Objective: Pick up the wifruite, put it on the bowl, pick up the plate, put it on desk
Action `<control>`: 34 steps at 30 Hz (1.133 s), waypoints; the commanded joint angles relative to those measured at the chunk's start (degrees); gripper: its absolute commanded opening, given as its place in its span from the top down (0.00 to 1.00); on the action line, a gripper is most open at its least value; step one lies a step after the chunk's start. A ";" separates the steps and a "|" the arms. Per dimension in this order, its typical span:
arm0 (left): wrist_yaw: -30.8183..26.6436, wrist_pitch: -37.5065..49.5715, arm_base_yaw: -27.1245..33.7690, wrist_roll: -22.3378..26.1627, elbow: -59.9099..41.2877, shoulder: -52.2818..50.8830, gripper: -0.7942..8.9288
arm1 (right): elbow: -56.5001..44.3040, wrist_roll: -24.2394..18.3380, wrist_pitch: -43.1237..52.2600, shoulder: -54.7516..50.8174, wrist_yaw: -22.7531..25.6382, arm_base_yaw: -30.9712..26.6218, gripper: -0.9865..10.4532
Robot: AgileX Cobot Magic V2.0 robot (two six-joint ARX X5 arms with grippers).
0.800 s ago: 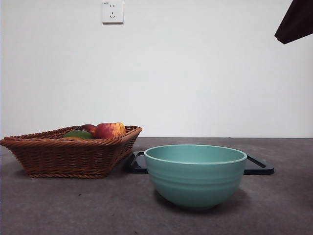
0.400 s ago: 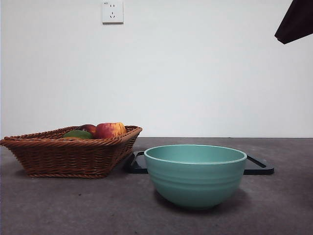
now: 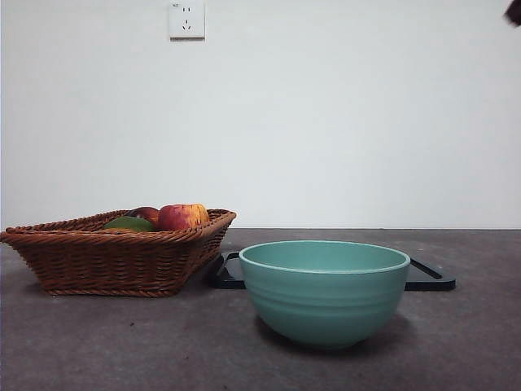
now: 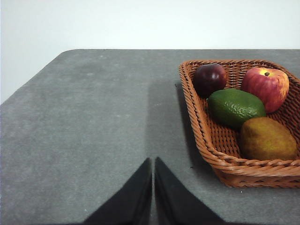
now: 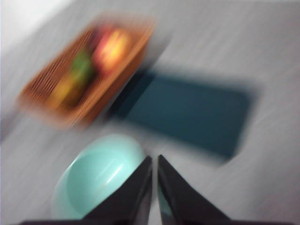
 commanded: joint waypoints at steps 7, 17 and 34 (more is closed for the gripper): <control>-0.07 -0.39 0.15 -0.13 -1.18 -0.11 0.91 | -15.58 -7.63 19.15 -13.42 4.83 -13.90 0.90; -0.07 -0.39 0.15 -0.13 -1.18 -0.11 0.91 | -30.75 -7.61 28.87 -23.32 9.62 -19.93 0.90; -0.07 -0.39 0.15 -0.13 -1.18 -0.11 0.91 | -39.87 -7.15 26.23 -29.51 10.64 -21.00 0.90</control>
